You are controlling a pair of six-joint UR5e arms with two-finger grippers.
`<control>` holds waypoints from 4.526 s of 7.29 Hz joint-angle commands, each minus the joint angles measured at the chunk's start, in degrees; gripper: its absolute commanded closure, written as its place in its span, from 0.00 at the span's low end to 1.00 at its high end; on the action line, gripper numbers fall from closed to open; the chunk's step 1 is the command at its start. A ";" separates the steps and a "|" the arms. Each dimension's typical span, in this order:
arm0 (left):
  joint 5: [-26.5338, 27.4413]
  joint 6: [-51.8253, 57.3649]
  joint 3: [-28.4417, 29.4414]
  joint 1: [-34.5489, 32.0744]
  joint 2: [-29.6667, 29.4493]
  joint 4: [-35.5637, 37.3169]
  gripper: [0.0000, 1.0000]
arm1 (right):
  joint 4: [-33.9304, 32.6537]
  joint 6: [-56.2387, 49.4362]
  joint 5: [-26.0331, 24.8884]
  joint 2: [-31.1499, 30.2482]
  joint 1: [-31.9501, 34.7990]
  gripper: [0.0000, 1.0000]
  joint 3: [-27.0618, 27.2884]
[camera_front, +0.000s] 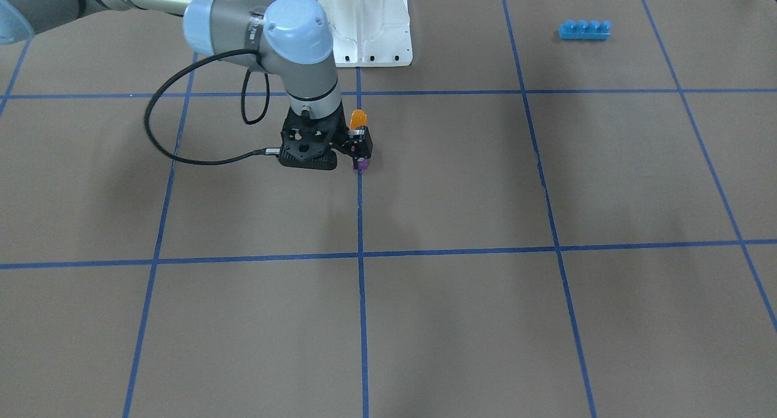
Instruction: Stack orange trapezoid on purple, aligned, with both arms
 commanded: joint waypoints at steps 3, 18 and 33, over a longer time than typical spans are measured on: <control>1.92 0.02 -0.19 0.04 -0.97 -1.22 0.00 | -0.01 -31.95 10.24 -24.42 18.67 0.00 12.58; 1.75 0.19 0.51 -0.13 -0.28 -1.41 0.00 | -0.01 -81.26 15.18 -55.42 55.11 0.00 12.51; 2.96 0.28 0.60 -0.13 0.08 -1.32 0.00 | 0.08 -79.77 19.82 -54.72 54.50 0.00 14.88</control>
